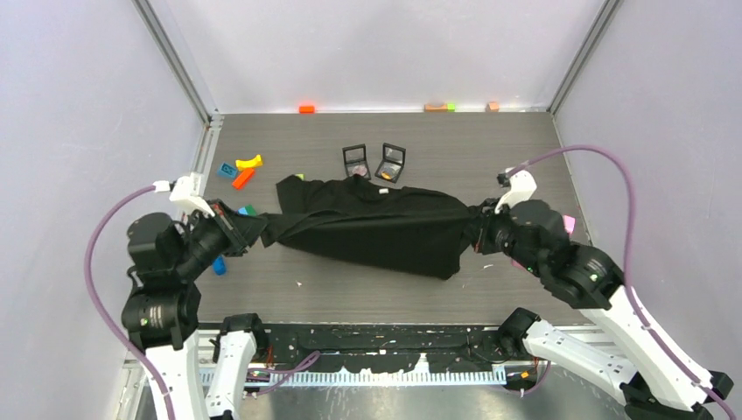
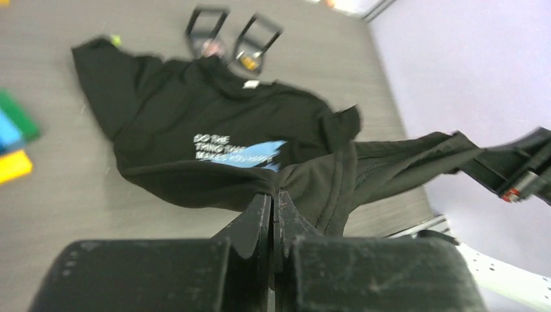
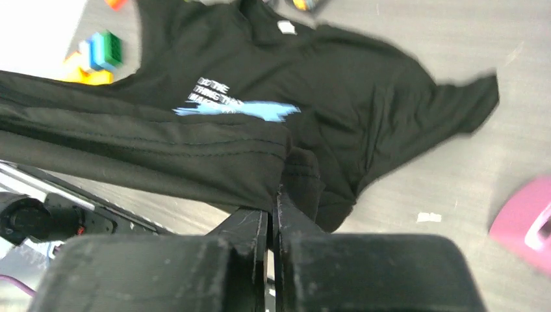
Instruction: Pin the brooch onto the clothing
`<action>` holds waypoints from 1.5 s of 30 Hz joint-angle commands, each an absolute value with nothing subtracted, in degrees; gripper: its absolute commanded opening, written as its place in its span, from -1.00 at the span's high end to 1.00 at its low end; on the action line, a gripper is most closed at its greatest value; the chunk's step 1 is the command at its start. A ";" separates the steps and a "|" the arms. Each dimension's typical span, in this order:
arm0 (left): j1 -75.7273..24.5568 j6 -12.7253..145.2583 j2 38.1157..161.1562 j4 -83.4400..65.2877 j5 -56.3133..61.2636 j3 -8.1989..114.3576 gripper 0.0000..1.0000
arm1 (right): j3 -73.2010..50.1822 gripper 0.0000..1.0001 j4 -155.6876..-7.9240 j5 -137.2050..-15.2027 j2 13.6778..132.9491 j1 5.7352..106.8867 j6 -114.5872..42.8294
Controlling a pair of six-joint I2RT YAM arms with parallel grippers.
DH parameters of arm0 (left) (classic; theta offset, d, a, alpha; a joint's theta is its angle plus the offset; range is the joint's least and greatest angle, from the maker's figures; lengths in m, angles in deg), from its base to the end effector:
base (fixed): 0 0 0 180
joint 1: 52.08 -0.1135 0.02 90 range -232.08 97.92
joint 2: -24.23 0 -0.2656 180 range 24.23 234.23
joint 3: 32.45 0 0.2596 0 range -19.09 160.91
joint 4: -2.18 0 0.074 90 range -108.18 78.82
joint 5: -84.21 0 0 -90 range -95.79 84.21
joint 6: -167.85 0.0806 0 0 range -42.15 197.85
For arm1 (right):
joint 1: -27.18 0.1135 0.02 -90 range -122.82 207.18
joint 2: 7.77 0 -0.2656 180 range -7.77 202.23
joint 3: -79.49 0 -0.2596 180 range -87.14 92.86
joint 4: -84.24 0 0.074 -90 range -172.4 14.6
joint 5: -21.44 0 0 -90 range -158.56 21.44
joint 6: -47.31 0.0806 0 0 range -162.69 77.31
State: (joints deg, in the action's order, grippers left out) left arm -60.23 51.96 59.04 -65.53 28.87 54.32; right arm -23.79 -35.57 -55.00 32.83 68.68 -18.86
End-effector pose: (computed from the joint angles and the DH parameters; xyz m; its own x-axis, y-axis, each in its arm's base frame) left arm 0.1024 -0.0316 0.4315 -0.4274 -0.4240 -0.7985 0.2652 0.7855 -0.5591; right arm 0.1377 0.0966 0.3772 -0.4749 0.1043 -0.8738 -0.3192 0.9050 0.2814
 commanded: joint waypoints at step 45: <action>-41.48 57.01 138.49 -39.72 -1.46 69.94 -0.78 | -9.28 -0.74 -52.69 -60.59 100.59 42.93 -16.99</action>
